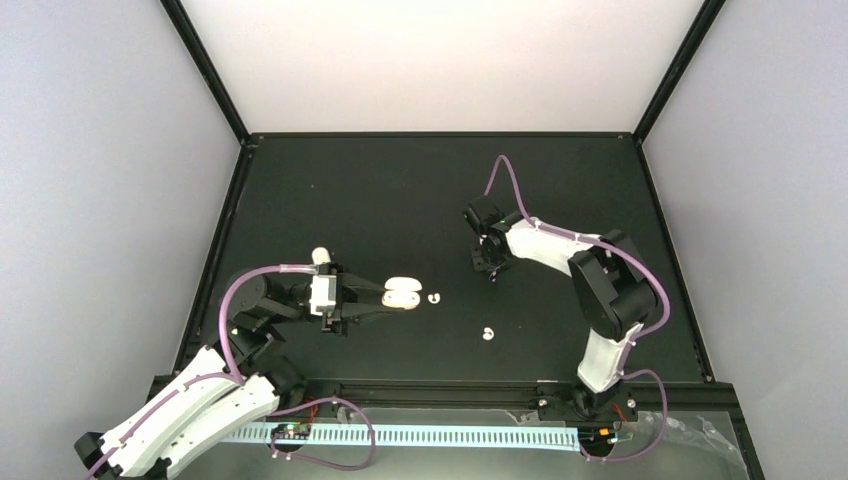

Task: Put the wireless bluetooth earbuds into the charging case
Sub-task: Pick up the earbud from the center of the board.

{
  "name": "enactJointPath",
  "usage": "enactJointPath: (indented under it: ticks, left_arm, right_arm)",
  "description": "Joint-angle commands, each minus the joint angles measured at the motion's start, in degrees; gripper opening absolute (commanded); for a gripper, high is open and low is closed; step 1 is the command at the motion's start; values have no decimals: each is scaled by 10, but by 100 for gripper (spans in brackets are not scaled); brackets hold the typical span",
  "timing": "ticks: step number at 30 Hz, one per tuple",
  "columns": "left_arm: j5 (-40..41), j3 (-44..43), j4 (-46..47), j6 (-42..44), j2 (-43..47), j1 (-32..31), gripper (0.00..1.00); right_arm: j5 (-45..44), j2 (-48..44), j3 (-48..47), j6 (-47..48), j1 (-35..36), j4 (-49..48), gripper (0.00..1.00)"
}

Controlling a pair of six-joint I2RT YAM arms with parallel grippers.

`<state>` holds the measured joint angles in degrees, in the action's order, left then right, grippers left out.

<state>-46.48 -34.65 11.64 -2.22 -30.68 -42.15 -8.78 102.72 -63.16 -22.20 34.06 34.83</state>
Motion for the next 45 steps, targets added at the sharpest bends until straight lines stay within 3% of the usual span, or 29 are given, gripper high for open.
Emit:
enactJointPath:
  ticks: [1,9,14,21,28,33,37,45]
  left_arm:
    - [1,-2,15,-3,11,-5,2]
    - [2,-2,14,-3,13,-5,2]
    - [3,-2,14,-3,14,-5,1]
    - [5,-2,13,-3,14,-5,2]
    - [7,-1,12,-2,13,-6,2]
    - [12,-1,7,2,14,-6,2]
    - [16,-2,5,4,14,-6,2]
    - [17,-2,4,4,14,-6,2]
  right_arm:
    - [1,24,-30,-13,2,38,30]
    - [-6,37,-46,-25,3,49,35]
    - [-3,27,-33,-34,2,36,72]
    - [-4,-27,-4,-59,2,-3,96]
    - [-110,-114,-34,-143,1,2,100]
    - [4,-179,48,-148,-49,-106,100]
    - [89,-162,41,-107,-67,-103,100]
    - [5,-162,17,-107,-67,-79,100]
